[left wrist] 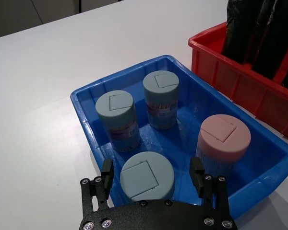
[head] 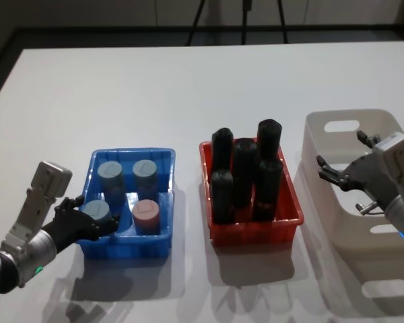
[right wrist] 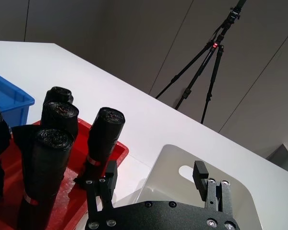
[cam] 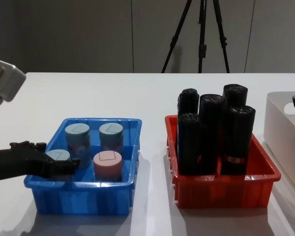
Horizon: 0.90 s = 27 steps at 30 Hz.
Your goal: Pick the cotton swabs from the blue box and place them into the white box.
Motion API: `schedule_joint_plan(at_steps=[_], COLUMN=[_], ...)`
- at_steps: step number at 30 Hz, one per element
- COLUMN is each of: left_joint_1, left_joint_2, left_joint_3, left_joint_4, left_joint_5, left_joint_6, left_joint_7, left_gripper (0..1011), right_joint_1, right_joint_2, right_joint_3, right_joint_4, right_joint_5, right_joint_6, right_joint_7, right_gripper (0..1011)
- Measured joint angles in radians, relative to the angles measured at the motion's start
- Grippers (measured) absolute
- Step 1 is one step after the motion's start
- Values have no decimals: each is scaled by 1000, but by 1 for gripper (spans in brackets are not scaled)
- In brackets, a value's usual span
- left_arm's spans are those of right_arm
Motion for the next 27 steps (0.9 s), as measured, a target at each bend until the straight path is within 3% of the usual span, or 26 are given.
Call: schedule_joint_plan(at_steps=[27], left_joint_1=[-12], left_joint_2=[2], left_joint_3=[18], left_joint_4=[29], left_joint_5=[4], left_joint_6=[-5], left_joint_7=[-17], left_gripper=[1001], right_joint_1=[0], right_joint_2=[0], right_joint_3=[0], right_joint_4=[0], right_joint_5=[0], right_joint_6=[0], right_joint_7=[0], right_gripper=[1001])
